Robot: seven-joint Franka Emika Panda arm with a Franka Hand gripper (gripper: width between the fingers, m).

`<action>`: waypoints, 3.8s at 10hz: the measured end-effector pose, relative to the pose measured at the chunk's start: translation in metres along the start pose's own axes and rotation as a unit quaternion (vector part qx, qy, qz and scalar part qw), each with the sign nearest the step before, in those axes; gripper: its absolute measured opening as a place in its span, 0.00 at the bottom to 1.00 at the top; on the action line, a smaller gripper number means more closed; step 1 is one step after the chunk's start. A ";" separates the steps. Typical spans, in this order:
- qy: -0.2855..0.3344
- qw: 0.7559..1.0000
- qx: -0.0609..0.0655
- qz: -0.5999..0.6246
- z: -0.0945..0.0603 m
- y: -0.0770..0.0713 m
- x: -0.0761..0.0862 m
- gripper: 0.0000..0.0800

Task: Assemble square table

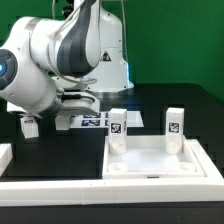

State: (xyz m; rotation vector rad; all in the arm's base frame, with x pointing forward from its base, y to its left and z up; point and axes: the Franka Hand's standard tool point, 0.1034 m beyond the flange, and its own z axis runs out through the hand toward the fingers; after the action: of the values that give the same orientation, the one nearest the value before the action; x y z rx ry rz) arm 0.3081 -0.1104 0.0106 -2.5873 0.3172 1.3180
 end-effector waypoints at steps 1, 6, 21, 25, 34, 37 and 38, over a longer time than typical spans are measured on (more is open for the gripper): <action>0.003 1.000 0.000 -0.002 -0.004 -0.001 0.000 0.36; 0.040 0.999 0.008 -0.035 -0.069 -0.025 -0.032 0.36; 0.553 0.831 -0.032 -0.042 -0.260 -0.141 -0.003 0.36; 0.662 0.749 0.034 -0.001 -0.239 -0.235 0.032 0.36; 0.672 0.739 -0.012 -0.037 -0.222 -0.289 0.063 0.36; 0.679 0.732 -0.033 -0.052 -0.201 -0.316 0.080 0.36; 0.679 0.731 -0.033 -0.050 -0.203 -0.314 0.080 0.36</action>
Offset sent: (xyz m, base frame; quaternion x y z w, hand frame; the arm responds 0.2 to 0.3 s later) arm 0.0330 -0.0039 0.0922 -0.0204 0.0500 -0.0605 0.9967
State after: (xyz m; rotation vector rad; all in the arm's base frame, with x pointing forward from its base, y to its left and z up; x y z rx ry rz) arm 0.6000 0.1226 0.0924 -3.0064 0.2977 -0.8548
